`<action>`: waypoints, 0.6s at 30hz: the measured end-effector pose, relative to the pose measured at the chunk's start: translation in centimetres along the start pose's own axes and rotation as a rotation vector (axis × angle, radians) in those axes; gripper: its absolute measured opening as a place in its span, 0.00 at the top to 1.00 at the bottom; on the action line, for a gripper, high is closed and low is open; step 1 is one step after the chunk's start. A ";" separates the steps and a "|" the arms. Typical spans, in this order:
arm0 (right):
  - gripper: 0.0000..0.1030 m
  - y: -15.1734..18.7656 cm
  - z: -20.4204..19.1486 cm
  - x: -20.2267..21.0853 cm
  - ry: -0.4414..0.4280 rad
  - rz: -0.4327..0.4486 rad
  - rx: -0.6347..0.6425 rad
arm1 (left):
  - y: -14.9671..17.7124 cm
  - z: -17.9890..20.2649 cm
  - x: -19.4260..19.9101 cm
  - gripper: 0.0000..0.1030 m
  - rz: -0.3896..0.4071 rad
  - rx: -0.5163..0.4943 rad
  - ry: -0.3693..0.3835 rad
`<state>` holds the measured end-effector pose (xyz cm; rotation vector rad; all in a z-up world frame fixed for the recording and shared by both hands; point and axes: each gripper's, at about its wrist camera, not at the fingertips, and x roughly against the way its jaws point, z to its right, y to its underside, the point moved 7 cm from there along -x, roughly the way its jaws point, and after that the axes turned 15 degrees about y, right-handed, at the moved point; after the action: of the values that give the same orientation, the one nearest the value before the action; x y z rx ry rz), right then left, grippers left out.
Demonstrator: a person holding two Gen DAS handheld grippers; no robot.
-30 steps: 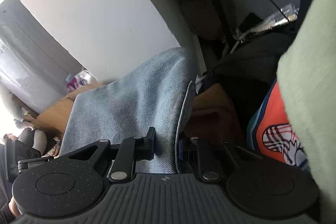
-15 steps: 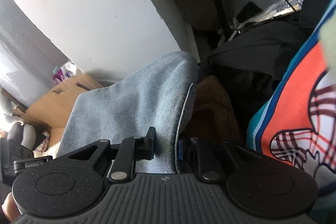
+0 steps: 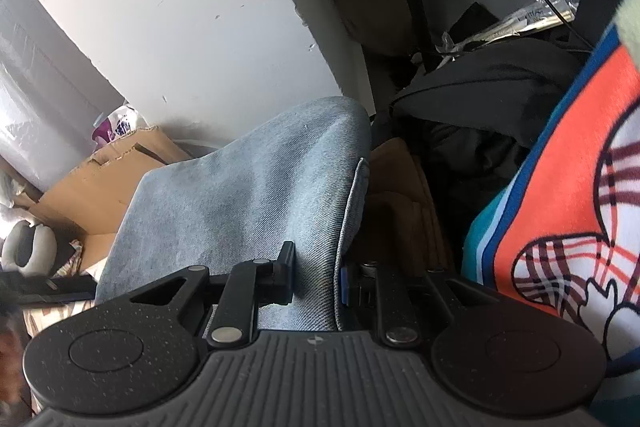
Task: Fold clothes
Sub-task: 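Lower the jeans onto the brown cloth pile with both tools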
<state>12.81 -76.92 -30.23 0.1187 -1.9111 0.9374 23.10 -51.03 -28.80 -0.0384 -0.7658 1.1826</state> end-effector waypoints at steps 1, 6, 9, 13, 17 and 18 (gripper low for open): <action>0.80 0.0 -0.1 0.0 0.000 0.000 0.005 | -0.5 0.6 0.3 0.58 0.000 -0.017 -0.005; 0.79 0.0 -0.2 0.1 0.004 0.000 0.010 | -1.8 3.6 -0.3 0.58 -0.026 -0.105 -0.010; 0.79 0.1 -0.2 0.1 0.010 0.002 0.013 | -1.7 3.9 -1.8 0.64 -0.056 -0.119 -0.029; 0.78 0.2 -0.4 0.2 0.016 0.002 0.027 | -0.8 3.3 -4.0 0.68 -0.117 -0.146 -0.076; 0.71 0.3 -0.4 0.2 0.052 0.007 0.053 | 0.0 2.2 -5.6 0.70 -0.162 -0.157 -0.121; 0.70 0.3 -0.3 0.2 0.064 0.006 0.055 | 0.2 2.1 -5.9 0.72 -0.167 -0.168 -0.135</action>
<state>12.80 -76.45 -30.19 0.1145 -1.8286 0.9869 20.88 -56.66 -30.37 -0.0333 -0.9673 0.9680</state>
